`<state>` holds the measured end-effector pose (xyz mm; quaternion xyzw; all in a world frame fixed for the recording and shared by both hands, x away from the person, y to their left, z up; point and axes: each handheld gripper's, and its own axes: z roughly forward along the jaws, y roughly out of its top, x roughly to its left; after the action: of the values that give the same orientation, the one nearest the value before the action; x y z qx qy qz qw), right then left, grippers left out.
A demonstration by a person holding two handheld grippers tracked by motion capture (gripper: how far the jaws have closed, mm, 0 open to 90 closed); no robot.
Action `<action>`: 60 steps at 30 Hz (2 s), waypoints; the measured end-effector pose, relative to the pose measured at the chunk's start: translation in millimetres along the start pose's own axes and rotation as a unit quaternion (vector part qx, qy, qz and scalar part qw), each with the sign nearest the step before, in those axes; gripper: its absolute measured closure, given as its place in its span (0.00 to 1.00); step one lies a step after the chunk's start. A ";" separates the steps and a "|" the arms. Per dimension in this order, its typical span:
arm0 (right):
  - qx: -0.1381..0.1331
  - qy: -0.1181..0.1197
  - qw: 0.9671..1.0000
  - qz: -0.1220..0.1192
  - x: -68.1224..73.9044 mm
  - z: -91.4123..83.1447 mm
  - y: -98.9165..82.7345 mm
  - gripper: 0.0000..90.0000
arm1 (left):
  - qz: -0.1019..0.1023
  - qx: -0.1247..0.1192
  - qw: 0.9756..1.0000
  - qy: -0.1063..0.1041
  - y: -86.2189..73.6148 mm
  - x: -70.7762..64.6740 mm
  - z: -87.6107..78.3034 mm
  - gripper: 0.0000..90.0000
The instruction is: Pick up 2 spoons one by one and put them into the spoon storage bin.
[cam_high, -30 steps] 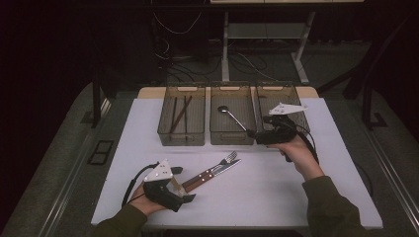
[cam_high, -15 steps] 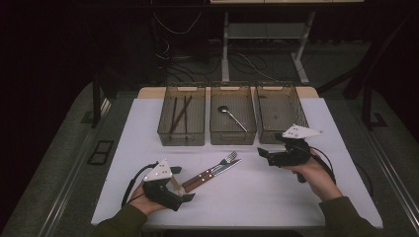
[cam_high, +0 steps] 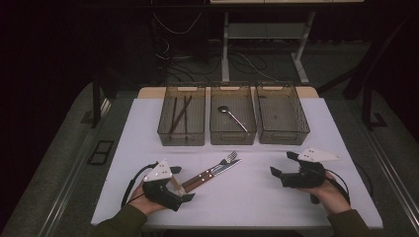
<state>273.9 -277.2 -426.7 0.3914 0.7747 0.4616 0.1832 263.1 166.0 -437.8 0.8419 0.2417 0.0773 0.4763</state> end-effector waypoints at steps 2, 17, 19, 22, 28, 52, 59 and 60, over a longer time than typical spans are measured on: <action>-0.001 0.005 1.000 0.005 1.4 -3.6 -4.9 0.17 | 0.001 -0.001 1.000 0.001 0.0 0.6 -0.5 0.00; 0.021 0.004 1.000 -0.010 11.5 -12.7 -28.4 0.17 | -0.011 0.013 0.999 0.034 3.2 6.9 -8.4 0.09; 0.021 0.005 1.000 -0.013 11.8 -11.9 -28.2 0.17 | -0.014 0.015 0.999 0.042 3.7 9.6 -11.6 0.13; 0.022 0.005 1.000 -0.012 12.2 -11.4 -27.8 0.17 | -0.020 0.014 0.998 0.056 3.8 14.6 -15.9 0.18; 0.022 0.004 1.000 -0.014 12.4 -11.8 -27.7 0.17 | -0.033 0.014 0.996 0.083 4.1 26.2 -24.6 0.36; 0.027 0.000 0.999 -0.021 12.5 -12.3 -28.1 0.17 | -0.027 0.098 0.994 0.031 -9.5 12.0 -30.1 0.91; 0.027 -0.001 0.999 -0.023 12.9 -11.7 -27.7 0.17 | -0.015 0.100 0.994 0.048 -5.0 18.0 -31.1 0.91; 0.029 -0.001 0.999 -0.022 13.2 -11.6 -27.7 0.17 | -0.017 0.096 0.994 0.046 -3.2 21.5 -28.8 0.93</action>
<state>246.1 -281.0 -443.6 0.3795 0.7960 0.4347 0.1830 270.4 199.7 -427.2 0.8753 0.2836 0.0841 0.3826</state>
